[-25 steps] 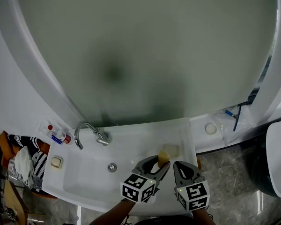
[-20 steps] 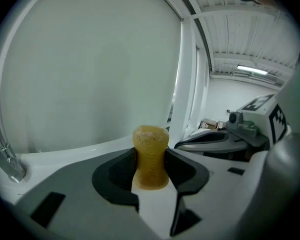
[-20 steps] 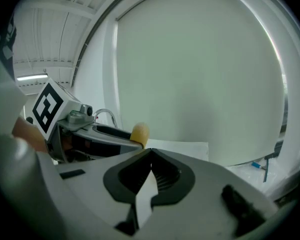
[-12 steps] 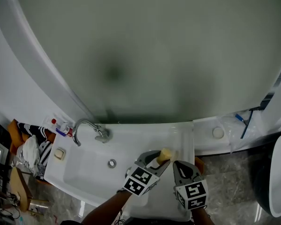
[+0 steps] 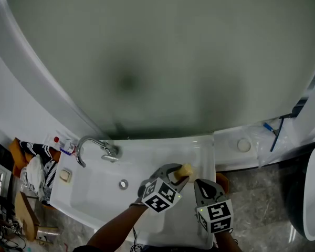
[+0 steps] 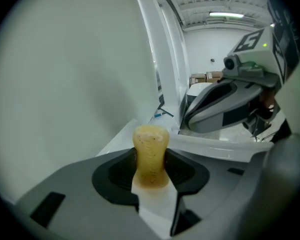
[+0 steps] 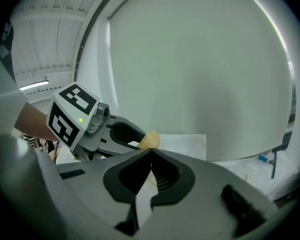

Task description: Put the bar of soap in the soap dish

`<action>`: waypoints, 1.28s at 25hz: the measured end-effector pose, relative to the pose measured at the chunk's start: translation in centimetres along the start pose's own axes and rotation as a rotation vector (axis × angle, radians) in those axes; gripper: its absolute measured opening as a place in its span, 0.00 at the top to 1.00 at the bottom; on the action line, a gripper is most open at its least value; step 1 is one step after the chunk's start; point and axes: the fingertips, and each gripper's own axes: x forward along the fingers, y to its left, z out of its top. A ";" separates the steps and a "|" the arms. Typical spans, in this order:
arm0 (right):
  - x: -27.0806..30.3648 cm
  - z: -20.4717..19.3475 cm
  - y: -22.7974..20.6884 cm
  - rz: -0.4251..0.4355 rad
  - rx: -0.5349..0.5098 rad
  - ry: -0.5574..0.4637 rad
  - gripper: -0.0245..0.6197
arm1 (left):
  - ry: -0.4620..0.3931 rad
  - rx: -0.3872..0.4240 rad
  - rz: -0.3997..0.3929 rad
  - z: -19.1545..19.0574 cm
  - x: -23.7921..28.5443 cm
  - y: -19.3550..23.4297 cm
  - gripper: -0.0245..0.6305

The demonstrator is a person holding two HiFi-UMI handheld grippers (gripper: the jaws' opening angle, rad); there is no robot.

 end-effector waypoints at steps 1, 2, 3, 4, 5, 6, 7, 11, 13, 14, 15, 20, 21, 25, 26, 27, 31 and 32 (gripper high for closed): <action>0.1 -0.1 -0.1 -0.008 0.002 0.002 0.94 | 0.007 0.018 -0.011 -0.2 0.4 0.0 0.68; 0.2 -0.2 -0.3 -0.016 0.004 0.004 0.95 | 0.014 0.038 -0.022 -0.3 0.8 -0.1 0.68; 0.3 -0.3 -0.4 -0.025 0.007 0.007 0.94 | 0.022 0.060 -0.035 -0.6 1.1 -0.1 0.68; 0.3 -0.3 -0.5 -0.034 0.011 0.010 0.94 | 0.030 0.083 -0.049 -0.8 1.4 -0.2 0.68; 0.4 -0.3 -0.7 -0.044 0.013 0.014 0.95 | 0.038 0.105 -0.063 -1.0 1.7 -0.3 0.68; 0.5 -0.4 -0.8 -0.054 0.016 0.019 0.94 | 0.046 0.126 -0.077 -1.2 2.0 -0.4 0.68; 0.6 -0.5 -0.9 -0.063 0.020 0.023 0.95 | 0.054 0.145 -0.089 -1.4 2.3 -0.4 0.68; 1.1 -0.9 -1.1 -0.096 0.033 0.038 0.94 | 0.071 0.207 -0.137 -2.2 3.2 -0.4 0.68; 1.2 -1.2 -1.1 -0.110 0.039 0.045 0.95 | 0.075 0.226 -0.158 -2.4 3.6 -0.4 0.68; 1.3 -1.3 -1.1 -0.118 0.043 0.049 0.94 | 0.076 0.235 -0.169 -2.5 3.8 -0.4 0.68; 1.4 -1.5 -1.1 -0.125 0.046 0.053 0.95 | 0.077 0.246 -0.179 -2.7 4.0 -0.5 0.68; 1.5 -2.3 -1.1 -0.163 0.064 0.071 0.94 | 0.085 0.309 -0.226 -3.5 4.7 -1.1 0.68; 1.6 -2.4 -1.1 -0.170 0.067 0.075 0.94 | 0.087 0.321 -0.237 -3.7 4.8 -1.1 0.68; 1.6 -2.9 -1.0 -0.198 0.066 0.087 0.94 | 0.104 0.354 -0.292 -4.5 5.3 -1.3 0.68; 1.5 -3.0 -0.9 -0.203 0.067 0.090 0.95 | 0.108 0.359 -0.307 -4.6 5.3 -1.4 0.68; 1.4 -3.2 -0.9 -0.209 0.068 0.094 0.95 | 0.113 0.366 -0.322 -4.8 5.4 -1.5 0.68; 1.0 -3.7 -0.7 -0.226 0.078 0.110 0.94 | 0.144 0.408 -0.364 -5.3 5.7 -2.1 0.68; 0.9 -3.9 -0.7 -0.232 0.081 0.113 0.94 | 0.150 0.420 -0.370 -5.4 5.8 -2.2 0.68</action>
